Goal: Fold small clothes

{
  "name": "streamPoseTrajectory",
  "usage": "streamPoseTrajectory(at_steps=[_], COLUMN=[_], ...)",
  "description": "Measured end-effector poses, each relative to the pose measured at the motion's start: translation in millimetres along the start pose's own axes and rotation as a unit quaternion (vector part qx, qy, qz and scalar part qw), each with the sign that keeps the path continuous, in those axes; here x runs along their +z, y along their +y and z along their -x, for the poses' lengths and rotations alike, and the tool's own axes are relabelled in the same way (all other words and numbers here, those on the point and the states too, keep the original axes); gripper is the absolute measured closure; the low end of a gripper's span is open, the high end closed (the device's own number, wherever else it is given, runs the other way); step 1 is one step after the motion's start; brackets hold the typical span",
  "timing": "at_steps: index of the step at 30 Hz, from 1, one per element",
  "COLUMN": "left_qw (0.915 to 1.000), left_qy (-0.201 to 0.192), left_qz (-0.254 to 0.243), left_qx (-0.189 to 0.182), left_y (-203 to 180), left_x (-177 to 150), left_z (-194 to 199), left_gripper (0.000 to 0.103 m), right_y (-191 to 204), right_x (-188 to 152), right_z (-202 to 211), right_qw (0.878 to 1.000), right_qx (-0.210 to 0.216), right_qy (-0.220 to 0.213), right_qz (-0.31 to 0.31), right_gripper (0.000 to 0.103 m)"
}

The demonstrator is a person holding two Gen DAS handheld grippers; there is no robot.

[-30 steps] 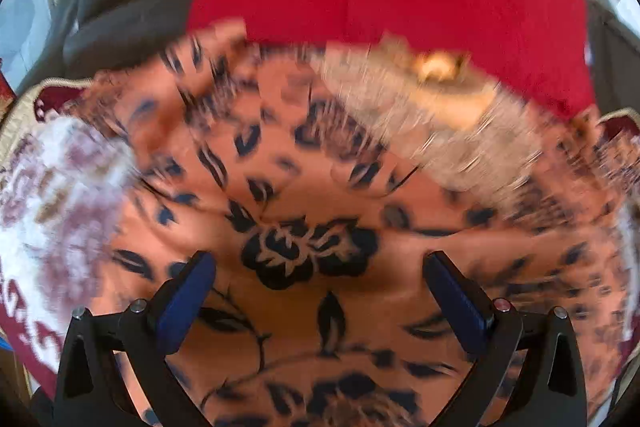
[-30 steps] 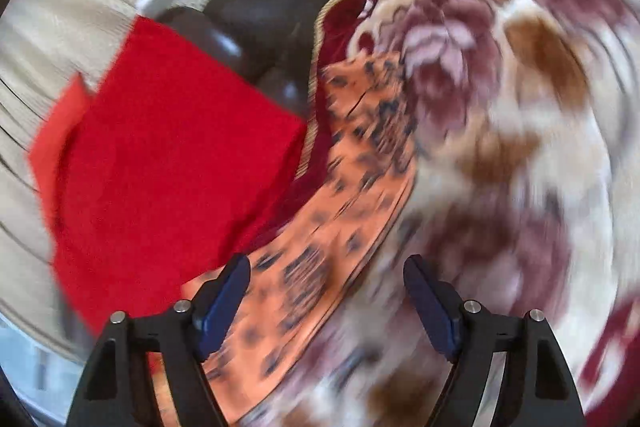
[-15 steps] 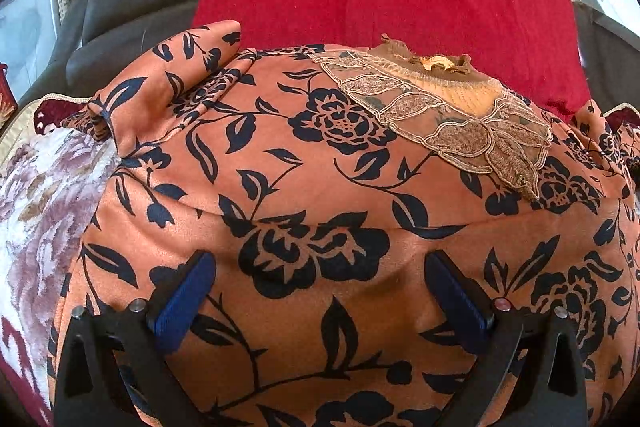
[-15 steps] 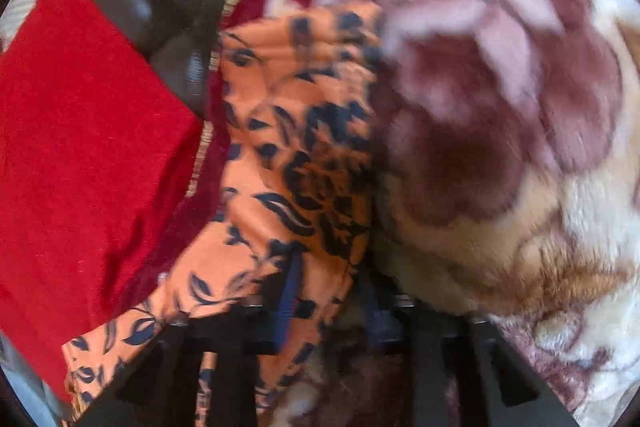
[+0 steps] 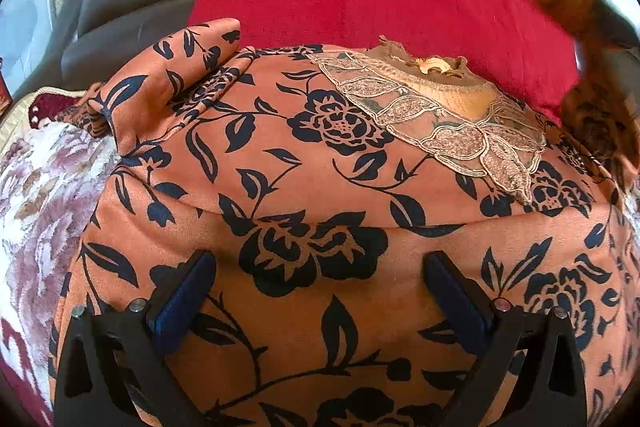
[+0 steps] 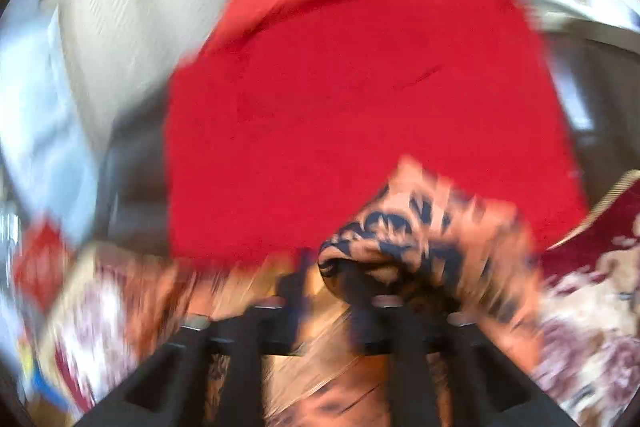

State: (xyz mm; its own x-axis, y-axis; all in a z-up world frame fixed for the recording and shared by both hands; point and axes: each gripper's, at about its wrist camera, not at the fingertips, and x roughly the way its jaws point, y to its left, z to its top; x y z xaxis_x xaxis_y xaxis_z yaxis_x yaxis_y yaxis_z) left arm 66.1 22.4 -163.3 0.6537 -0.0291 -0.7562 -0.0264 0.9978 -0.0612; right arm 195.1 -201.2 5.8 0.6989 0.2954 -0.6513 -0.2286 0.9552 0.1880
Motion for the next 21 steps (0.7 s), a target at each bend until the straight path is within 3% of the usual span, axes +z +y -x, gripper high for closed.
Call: streamPoseTrajectory(at_steps=[2,3,5,7,10,12,15,17,19,21], left_qw=[0.9993,0.9981,0.9974,0.9951,0.9828,0.9779,0.9875,0.9924,0.99,0.9821], left_qy=[0.029,0.048,0.038,0.009,0.023,0.027,0.019,0.017,0.014,0.001], left_qz=[-0.005,-0.007,0.014,0.066,0.121,0.127,0.055,-0.031,-0.098,-0.182], left_qx=[-0.021,-0.039,-0.06,-0.074,-0.138,-0.164,-0.146,-0.118,-0.101,-0.049], left_y=[5,11,26,43,48,36,-7,-46,-77,-111], left_x=[8,12,17,27,56,69,82,80,78,74], left_z=[5,13,28,46,51,50,50,48,43,35], left_gripper=[0.0,0.0,0.0,0.0,0.0,0.0,0.0,0.0,0.0,0.0], right_y=[16,18,2,-13,-33,-48,-70,-72,-69,-68], right_x=[-46,-61,-83,-98,-116,-128,-153,-163,-173,-175], right_z=[-49,-51,-38,-7,15,19,25,24,26,25], right_qw=[0.998,0.997,0.996,0.996,0.994,0.992,0.988,0.989,0.991,0.991], right_qx=[0.001,0.003,0.019,0.005,-0.009,-0.012,0.0,0.009,0.005,0.003], right_qy=[0.063,0.077,0.064,0.028,0.014,0.024,0.03,0.009,-0.007,-0.011], right_qz=[0.015,0.002,-0.054,-0.082,-0.11,-0.121,-0.151,-0.15,-0.136,-0.133], right_gripper=[0.001,0.004,0.006,0.006,0.005,0.005,0.005,0.005,0.004,0.003])
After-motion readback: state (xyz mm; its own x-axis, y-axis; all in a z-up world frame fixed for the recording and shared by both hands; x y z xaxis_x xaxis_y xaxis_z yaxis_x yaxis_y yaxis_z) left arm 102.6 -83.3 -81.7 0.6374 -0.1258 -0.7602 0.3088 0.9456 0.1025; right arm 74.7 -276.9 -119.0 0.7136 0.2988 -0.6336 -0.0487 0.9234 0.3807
